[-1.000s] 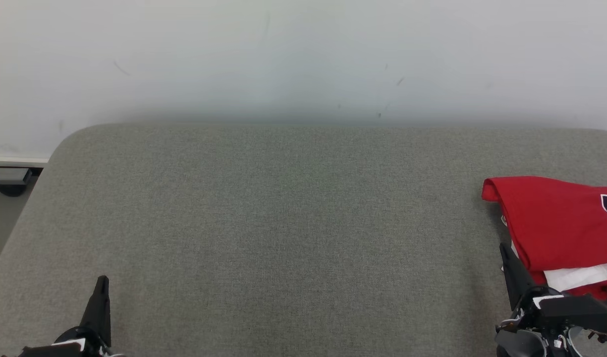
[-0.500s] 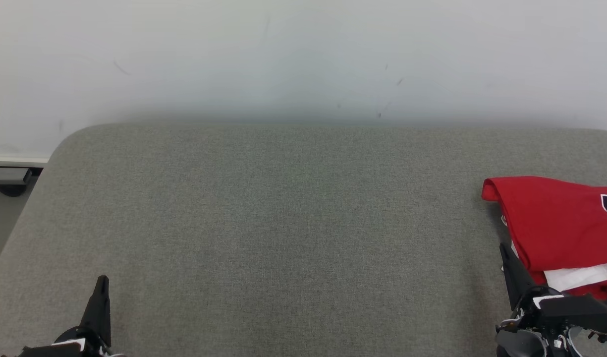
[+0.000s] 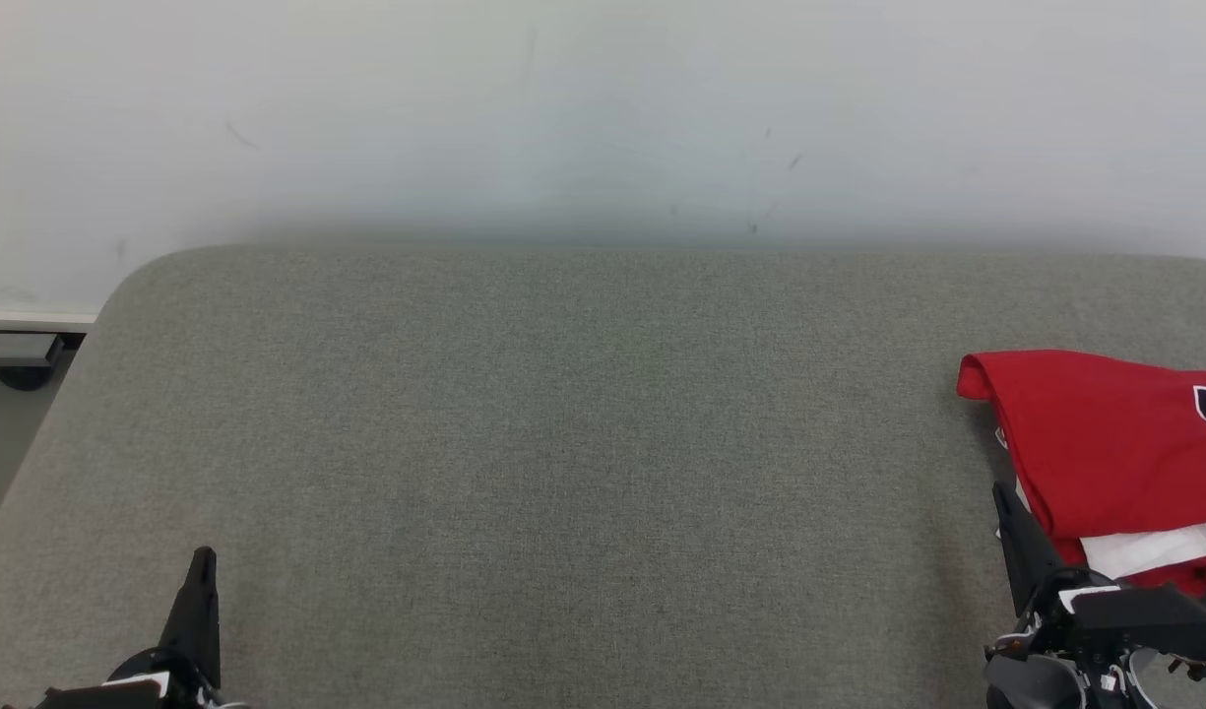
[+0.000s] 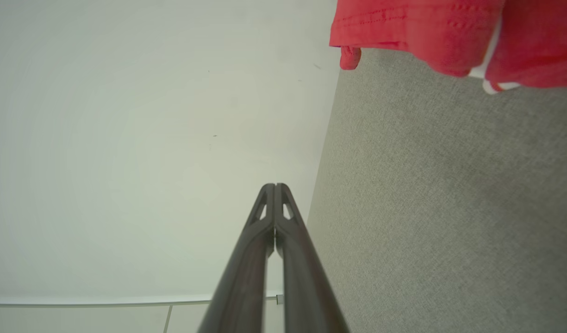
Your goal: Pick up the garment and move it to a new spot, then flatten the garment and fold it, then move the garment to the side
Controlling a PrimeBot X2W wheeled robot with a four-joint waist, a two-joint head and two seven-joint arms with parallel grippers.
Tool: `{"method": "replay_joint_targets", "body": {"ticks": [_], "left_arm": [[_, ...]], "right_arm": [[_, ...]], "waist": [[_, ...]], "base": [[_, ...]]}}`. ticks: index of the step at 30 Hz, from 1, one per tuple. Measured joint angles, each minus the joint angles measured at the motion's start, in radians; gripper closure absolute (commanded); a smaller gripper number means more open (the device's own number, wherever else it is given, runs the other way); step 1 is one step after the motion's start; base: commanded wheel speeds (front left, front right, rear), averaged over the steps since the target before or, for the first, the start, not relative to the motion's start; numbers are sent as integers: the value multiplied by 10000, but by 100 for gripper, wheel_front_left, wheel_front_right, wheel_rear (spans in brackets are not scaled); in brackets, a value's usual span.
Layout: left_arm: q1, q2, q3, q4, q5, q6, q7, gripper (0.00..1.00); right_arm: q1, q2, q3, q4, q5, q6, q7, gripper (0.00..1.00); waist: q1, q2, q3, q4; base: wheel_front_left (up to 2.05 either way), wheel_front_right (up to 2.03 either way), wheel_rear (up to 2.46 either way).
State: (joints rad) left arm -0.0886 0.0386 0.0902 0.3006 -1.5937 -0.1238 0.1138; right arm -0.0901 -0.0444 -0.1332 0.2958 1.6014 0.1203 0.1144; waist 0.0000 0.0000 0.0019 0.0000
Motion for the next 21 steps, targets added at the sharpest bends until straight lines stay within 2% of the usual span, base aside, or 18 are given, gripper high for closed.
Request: {"method": "replay_joint_targets", "body": {"ticks": [21], "left_arm": [[0, 0, 0, -6, 0, 0, -2, 100]], "right_arm": [[0, 0, 0, -4, 0, 0, 0, 100]], "waist": [[0, 0, 1, 0]], "base": [[0, 0, 0]]}}
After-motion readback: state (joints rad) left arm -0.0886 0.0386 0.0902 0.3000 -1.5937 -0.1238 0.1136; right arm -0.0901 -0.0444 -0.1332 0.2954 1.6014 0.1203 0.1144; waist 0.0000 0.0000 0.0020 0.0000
